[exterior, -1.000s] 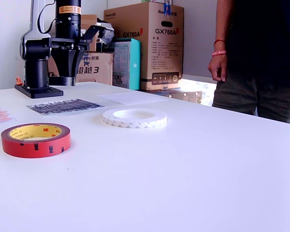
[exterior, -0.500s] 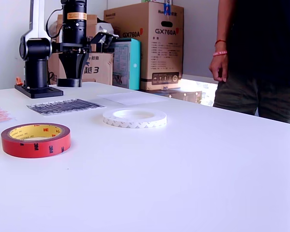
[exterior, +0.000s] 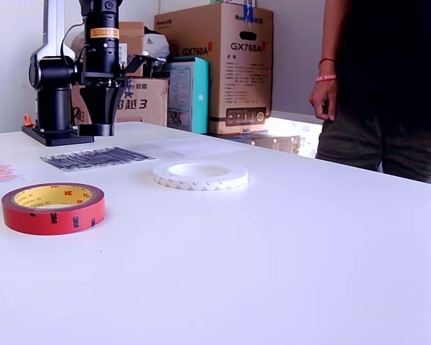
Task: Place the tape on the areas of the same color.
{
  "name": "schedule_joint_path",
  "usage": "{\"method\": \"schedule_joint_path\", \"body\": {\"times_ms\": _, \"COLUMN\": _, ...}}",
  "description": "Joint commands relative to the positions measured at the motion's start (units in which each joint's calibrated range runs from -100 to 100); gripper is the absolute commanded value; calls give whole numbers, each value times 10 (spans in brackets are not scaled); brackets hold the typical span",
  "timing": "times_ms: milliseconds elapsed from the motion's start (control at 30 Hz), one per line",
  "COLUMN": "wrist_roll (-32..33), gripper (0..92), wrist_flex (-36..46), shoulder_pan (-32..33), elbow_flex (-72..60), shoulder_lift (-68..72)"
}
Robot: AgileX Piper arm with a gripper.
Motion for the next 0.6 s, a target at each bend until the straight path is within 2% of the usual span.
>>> {"method": "schedule_joint_path", "body": {"times_ms": 0, "wrist_roll": 1, "gripper": 0, "wrist_flex": 2, "shoulder_pan": 0, "elbow_flex": -1, "shoulder_lift": 4}}
{"method": "schedule_joint_path", "body": {"times_ms": 567, "wrist_roll": 3, "gripper": 2, "wrist_flex": 2, "shoulder_pan": -1, "elbow_flex": -8, "shoulder_lift": 31}}
